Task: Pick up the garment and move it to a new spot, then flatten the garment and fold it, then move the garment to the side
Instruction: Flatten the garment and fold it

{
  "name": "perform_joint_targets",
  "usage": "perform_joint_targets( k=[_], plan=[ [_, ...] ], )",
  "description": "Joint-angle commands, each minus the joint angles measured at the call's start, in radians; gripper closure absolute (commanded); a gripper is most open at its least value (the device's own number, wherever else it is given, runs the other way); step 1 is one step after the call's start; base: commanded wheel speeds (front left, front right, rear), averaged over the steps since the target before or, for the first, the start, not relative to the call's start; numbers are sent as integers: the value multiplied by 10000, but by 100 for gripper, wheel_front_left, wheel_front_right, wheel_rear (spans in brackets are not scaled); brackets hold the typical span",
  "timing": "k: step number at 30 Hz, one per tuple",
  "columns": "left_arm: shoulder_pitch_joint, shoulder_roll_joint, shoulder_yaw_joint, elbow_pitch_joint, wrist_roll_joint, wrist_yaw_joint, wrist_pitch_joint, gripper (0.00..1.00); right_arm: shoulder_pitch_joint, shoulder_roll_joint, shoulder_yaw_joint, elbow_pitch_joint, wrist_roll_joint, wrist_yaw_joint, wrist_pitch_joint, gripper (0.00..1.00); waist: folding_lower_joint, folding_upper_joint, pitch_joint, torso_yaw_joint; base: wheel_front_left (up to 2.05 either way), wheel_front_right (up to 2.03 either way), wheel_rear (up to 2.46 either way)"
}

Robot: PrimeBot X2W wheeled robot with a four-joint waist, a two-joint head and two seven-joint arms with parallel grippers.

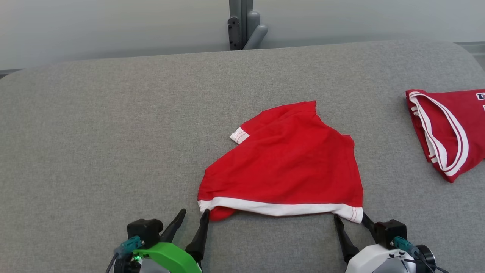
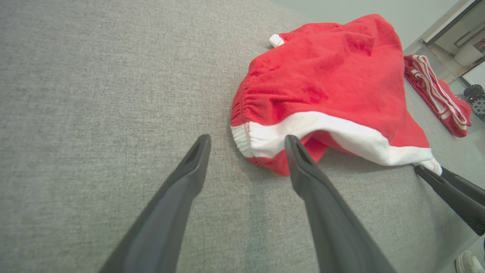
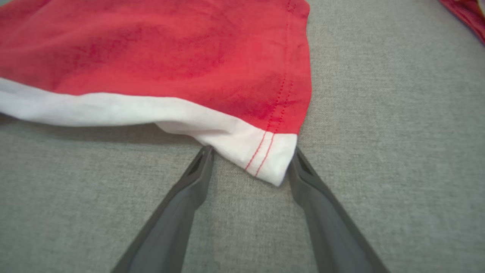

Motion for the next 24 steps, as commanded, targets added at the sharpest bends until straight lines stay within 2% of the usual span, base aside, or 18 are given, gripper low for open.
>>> perform_joint_targets(
  k=[1, 7, 11, 24],
  plan=[
    [-137, 75, -29, 44, -268, -45, 49, 0, -66, -15, 37, 87, 61, -11, 5, 4, 0, 106, -5, -9, 0, 0, 0],
    [-393, 112, -282, 349, -850, -46, 238, 0, -138, -15, 87, 150, 61, -11, 5, 12, 0, 106, -27, -71, 0, 0, 0],
    [-566, 152, -457, 566, -1206, -47, 407, 0, -114, -16, 111, 156, 73, -11, 5, 23, 0, 106, -50, -118, 0, 0, 0],
    [-889, 205, -817, 939, -2237, -47, 652, 0, -145, -16, 233, 143, 166, -11, 5, 40, 0, 106, 23, -320, 0, 0, 0]
  ],
)
